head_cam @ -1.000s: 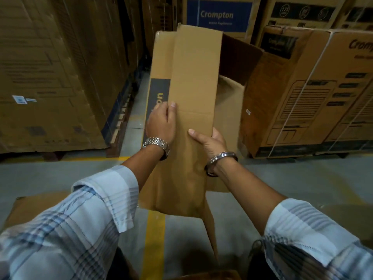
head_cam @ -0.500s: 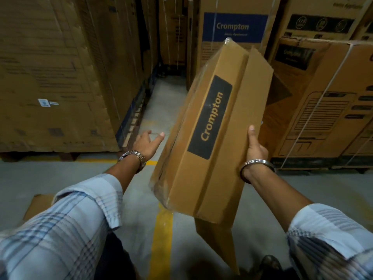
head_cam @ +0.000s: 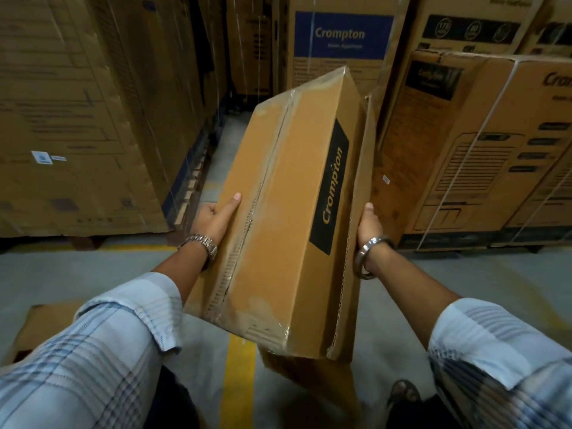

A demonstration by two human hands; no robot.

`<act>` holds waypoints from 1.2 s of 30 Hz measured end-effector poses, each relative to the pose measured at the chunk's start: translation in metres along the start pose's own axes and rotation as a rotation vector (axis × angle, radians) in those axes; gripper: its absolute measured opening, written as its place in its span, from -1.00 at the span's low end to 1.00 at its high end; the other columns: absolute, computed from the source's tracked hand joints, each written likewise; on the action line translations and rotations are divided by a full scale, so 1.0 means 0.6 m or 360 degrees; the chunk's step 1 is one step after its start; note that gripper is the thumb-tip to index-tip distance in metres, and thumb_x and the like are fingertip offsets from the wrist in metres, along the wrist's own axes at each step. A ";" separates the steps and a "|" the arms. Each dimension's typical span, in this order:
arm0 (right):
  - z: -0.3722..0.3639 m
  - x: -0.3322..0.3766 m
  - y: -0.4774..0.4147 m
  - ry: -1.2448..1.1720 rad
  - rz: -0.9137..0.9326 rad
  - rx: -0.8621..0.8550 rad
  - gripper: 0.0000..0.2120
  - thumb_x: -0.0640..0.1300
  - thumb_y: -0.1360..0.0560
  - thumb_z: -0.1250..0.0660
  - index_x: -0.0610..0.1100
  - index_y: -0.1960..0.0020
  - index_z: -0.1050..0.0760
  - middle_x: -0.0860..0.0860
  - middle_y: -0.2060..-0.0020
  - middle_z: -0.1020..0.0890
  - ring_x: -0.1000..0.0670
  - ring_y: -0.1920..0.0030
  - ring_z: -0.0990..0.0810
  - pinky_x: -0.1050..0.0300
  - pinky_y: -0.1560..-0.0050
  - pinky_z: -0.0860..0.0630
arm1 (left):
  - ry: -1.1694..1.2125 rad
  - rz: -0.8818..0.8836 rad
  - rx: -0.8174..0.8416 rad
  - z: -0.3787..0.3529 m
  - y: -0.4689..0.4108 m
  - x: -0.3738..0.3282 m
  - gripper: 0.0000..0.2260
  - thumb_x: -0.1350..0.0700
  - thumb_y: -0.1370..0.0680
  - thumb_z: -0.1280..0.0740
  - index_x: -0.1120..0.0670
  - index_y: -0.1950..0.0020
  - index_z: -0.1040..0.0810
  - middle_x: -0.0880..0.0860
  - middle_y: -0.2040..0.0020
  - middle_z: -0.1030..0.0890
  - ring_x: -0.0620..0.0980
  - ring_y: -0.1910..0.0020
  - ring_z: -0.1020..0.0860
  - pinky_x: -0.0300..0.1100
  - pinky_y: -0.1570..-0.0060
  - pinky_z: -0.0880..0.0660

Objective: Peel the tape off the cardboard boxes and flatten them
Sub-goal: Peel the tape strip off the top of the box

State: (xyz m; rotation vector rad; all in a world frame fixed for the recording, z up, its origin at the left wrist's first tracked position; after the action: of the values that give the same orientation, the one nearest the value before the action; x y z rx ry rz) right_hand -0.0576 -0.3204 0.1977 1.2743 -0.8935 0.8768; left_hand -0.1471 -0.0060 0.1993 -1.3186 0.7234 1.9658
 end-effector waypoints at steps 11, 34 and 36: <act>-0.058 -0.043 -0.014 0.0250 -0.0044 0.0198 -0.16 0.50 -0.48 0.01 -0.01 -0.56 -0.28 -0.08 -0.50 -0.38 -0.20 -0.46 -0.38 -0.23 -0.47 -0.29 | -0.0016 0.0097 -0.0097 -0.029 0.015 0.049 -0.29 -0.34 -0.40 -0.45 0.05 -0.39 -0.38 -0.04 -0.08 -0.47 0.01 0.01 -0.46 -0.11 0.03 -0.37; -0.032 -0.268 -0.240 0.0977 0.0349 0.0120 -0.61 0.14 -0.60 -0.22 -0.01 -0.34 -0.48 0.06 -0.15 -0.61 -0.08 -0.20 -0.58 0.10 -0.11 -0.44 | -0.0070 0.0304 0.0317 -0.220 -0.047 0.334 -0.48 0.07 -0.54 -0.39 0.05 -0.49 -0.39 -0.01 -0.36 -0.52 0.01 -0.27 -0.51 -0.04 -0.32 -0.45; -0.024 -0.295 -0.258 0.1008 0.0270 0.0150 -0.49 0.21 -0.52 -0.25 0.01 -0.40 -0.44 0.03 -0.27 -0.58 -0.09 -0.27 -0.55 0.01 -0.24 -0.48 | -0.0077 0.0380 0.0377 -0.233 -0.052 0.362 -0.39 -0.01 -0.46 -0.39 -0.02 -0.52 -0.37 0.03 -0.43 -0.49 0.06 -0.35 -0.49 0.09 -0.38 -0.44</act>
State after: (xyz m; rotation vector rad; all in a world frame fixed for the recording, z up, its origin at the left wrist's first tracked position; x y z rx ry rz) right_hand 0.0134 -0.3283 -0.0269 0.9134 -0.4582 1.3701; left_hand -0.1034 -0.0443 -0.0544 -1.0801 1.0953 2.0135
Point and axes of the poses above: each hand's wrist, its own y-axis away from the middle knuckle, its own z-axis out of the back of the hand, x = y × z, the point moved 4 cm from there along -y, towards the middle knuckle
